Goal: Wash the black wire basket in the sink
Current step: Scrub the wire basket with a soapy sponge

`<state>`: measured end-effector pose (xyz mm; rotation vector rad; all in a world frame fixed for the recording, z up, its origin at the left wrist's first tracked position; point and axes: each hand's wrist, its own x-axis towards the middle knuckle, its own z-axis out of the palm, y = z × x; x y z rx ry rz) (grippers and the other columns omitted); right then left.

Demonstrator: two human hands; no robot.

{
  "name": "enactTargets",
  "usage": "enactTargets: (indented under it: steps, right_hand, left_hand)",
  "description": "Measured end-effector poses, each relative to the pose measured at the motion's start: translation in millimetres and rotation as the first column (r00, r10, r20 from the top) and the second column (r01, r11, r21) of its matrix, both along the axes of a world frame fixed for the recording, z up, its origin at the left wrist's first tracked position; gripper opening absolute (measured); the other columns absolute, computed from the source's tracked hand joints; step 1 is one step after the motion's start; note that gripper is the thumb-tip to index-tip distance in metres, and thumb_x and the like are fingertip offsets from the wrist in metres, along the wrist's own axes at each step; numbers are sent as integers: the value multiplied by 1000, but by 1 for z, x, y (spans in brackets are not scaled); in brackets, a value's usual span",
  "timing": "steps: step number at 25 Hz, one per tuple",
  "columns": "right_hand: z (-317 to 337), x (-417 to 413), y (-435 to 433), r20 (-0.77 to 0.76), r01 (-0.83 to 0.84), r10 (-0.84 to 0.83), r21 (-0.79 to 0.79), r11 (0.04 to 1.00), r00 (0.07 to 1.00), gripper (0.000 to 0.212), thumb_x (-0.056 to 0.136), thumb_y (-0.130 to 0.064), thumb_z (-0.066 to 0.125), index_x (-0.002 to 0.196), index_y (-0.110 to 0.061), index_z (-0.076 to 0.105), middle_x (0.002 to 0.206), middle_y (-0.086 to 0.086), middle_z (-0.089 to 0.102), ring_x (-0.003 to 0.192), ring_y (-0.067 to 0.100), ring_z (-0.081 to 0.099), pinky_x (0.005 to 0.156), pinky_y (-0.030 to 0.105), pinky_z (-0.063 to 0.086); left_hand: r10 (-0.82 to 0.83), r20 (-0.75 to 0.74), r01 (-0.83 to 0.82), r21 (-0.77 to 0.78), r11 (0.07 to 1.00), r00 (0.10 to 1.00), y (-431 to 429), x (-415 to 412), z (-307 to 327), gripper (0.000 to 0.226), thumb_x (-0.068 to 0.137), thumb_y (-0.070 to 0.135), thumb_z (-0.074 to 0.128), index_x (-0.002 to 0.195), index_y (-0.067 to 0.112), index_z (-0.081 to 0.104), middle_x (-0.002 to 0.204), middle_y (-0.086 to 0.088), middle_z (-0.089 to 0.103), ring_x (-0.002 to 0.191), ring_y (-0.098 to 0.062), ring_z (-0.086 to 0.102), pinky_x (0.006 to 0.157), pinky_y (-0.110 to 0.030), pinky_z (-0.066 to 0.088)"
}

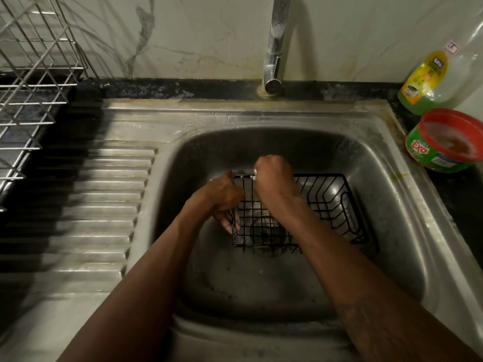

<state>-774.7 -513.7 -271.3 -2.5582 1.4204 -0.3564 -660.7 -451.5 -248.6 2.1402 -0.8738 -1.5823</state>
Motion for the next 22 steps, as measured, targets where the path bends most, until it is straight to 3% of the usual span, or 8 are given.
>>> enactTargets:
  steps: [4, 6, 8, 10, 15, 19, 22]
  right_hand:
    - [-5, -14, -12, 53, 93, -96, 42, 995, 994, 16, 83, -6, 77, 97, -12, 73, 98, 5, 68, 90, 18, 65, 70, 22, 48]
    - [-6, -5, 1, 76, -60, 57, 40, 997, 995, 15, 89, -4, 70, 100, -14, 73, 100, 3, 64, 88, 14, 60, 71, 19, 43]
    - [-8, 9, 12, 102, -250, 242, 76, 965, 965, 17, 96, -5, 59, 104, -12, 73, 102, 6, 62, 89, 16, 60, 73, 24, 47]
    - [-8, 14, 15, 119, -273, 262, 91, 958, 958, 18, 96, -4, 56, 101, -9, 73, 99, 7, 62, 88, 20, 62, 74, 31, 54]
    - [0, -23, -15, 106, 37, -36, -5, 999, 994, 16, 90, 2, 66, 97, -10, 74, 99, 8, 69, 86, 20, 66, 76, 30, 59]
    - [-1, -68, -51, 129, 337, -329, -39, 941, 935, 21, 87, 7, 67, 99, -5, 77, 98, 14, 74, 91, 28, 72, 76, 32, 59]
    - [-4, -65, -48, 173, 379, -370, -21, 925, 913, 28, 83, 6, 72, 106, -8, 77, 103, 13, 75, 94, 27, 71, 78, 29, 55]
  left_hand:
    - [44, 2, -44, 0, 999, 999, 2, 0, -1, 33, 102, 9, 39, 135, 13, 39, 90, -26, 72, 71, -39, 75, 64, -52, 63]
    - [38, 2, -38, -3, 999, 999, 1, -1, 0, 19, 102, 9, 43, 120, 4, 49, 93, -25, 72, 74, -37, 76, 69, -53, 63]
    - [12, -19, -12, 9, 1000, 1000, -1, -1, -1, 17, 102, 9, 49, 113, 1, 59, 95, -24, 73, 79, -37, 76, 72, -54, 63]
    - [37, -31, -36, 19, 999, 999, -3, 1, -3, 20, 103, 9, 47, 116, -1, 60, 92, -24, 73, 77, -37, 75, 71, -53, 63]
    - [121, -13, -120, 46, 992, 993, -5, 7, -8, 25, 107, 10, 32, 125, 0, 47, 79, -23, 70, 60, -33, 73, 60, -47, 63]
    - [118, 12, -119, 52, 992, 993, -6, 7, -5, 15, 105, 5, 32, 107, 3, 47, 78, -23, 67, 68, -36, 71, 78, -54, 61]
    - [92, 36, -94, 51, 994, 995, -6, 5, -4, 13, 105, 4, 33, 113, 6, 42, 79, -25, 69, 72, -38, 72, 80, -54, 61]
